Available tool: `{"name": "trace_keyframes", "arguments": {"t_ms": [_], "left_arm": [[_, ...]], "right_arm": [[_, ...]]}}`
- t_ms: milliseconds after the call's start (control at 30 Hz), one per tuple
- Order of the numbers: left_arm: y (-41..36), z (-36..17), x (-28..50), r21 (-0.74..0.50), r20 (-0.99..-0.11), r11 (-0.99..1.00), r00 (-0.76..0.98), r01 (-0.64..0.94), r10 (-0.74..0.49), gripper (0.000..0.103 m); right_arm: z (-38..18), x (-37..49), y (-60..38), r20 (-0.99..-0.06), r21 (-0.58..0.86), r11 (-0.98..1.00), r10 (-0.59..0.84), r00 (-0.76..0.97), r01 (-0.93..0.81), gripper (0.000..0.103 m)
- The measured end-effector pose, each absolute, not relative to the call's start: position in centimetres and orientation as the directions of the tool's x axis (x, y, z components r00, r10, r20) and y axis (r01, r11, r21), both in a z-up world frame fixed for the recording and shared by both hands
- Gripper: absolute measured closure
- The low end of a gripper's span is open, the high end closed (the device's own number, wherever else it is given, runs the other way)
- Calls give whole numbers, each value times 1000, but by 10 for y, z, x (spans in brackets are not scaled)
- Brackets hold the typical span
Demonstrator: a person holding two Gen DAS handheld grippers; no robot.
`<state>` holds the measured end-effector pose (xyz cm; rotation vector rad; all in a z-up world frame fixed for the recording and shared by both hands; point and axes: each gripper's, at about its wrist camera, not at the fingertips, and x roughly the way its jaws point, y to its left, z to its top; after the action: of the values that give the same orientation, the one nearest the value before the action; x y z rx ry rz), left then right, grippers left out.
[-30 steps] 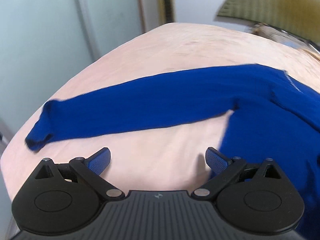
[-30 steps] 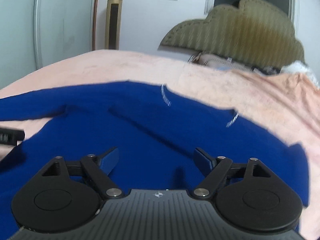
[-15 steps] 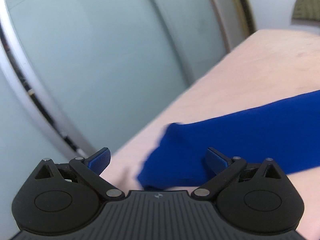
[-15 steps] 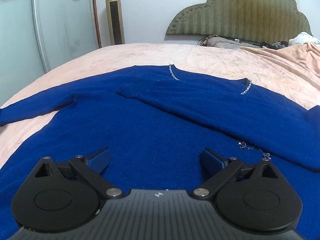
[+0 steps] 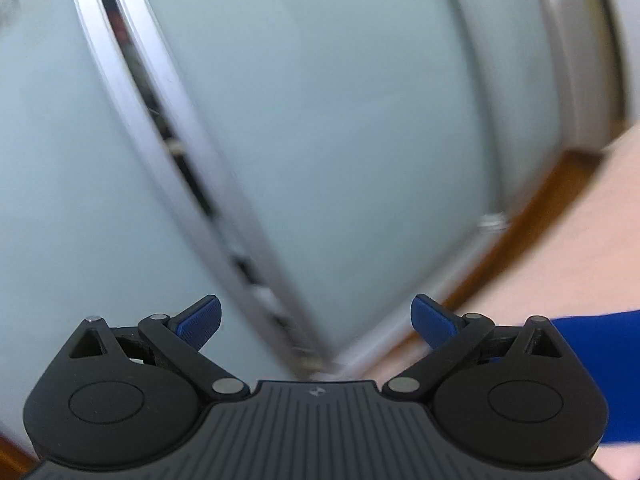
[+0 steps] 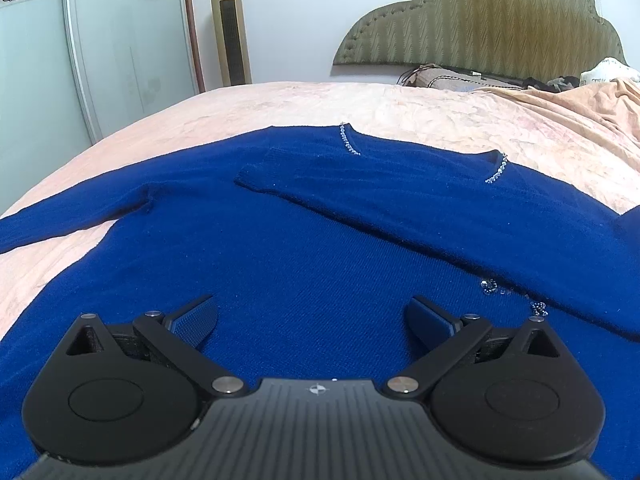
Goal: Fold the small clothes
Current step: 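Swing the left gripper to the other sleeve and grasp its cuff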
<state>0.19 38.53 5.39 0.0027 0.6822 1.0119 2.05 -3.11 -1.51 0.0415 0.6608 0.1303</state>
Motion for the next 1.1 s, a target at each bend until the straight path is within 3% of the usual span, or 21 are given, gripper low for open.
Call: {"name": "trace_keyframes", "arguments": {"t_ms": [133, 267, 600, 800, 833, 867, 900, 967, 1033, 1100], "left_arm": [[361, 52, -11, 86, -670, 764, 531, -639, 519, 1], [357, 32, -9, -119, -739, 794, 587, -596, 330, 2], [375, -2, -14, -430, -694, 606, 674, -669, 252, 2], [393, 0, -16, -533, -643, 480, 702, -697, 306, 4], [395, 0, -16, -540, -635, 458, 699, -706, 329, 7], [396, 0, -16, -538, -632, 441, 690, -718, 353, 23], [396, 0, -14, -521, -641, 429, 670, -738, 373, 49], [396, -2, -8, -470, -681, 400, 612, -787, 403, 75], [395, -2, -5, -461, -676, 388, 599, -798, 428, 89], [393, 3, -4, -446, -665, 406, 599, -798, 447, 95]], "right_arm": [[-15, 21, -31, -612, 77, 991, 133, 780, -108, 0], [-16, 21, -32, -611, 79, 991, 134, 780, -108, 0], [-16, 21, -33, -611, 82, 991, 136, 780, -109, 0], [-16, 21, -34, -612, 78, 991, 134, 779, -110, 0], [-16, 21, -34, -613, 76, 991, 133, 779, -110, 0], [-16, 21, -34, -614, 74, 991, 132, 778, -110, 0], [-16, 21, -34, -614, 72, 991, 132, 778, -111, 0], [-16, 21, -34, -615, 71, 991, 132, 778, -111, 0], [-16, 20, -35, -615, 72, 991, 132, 778, -112, 0], [-16, 21, -35, -615, 71, 991, 132, 778, -112, 0]]}}
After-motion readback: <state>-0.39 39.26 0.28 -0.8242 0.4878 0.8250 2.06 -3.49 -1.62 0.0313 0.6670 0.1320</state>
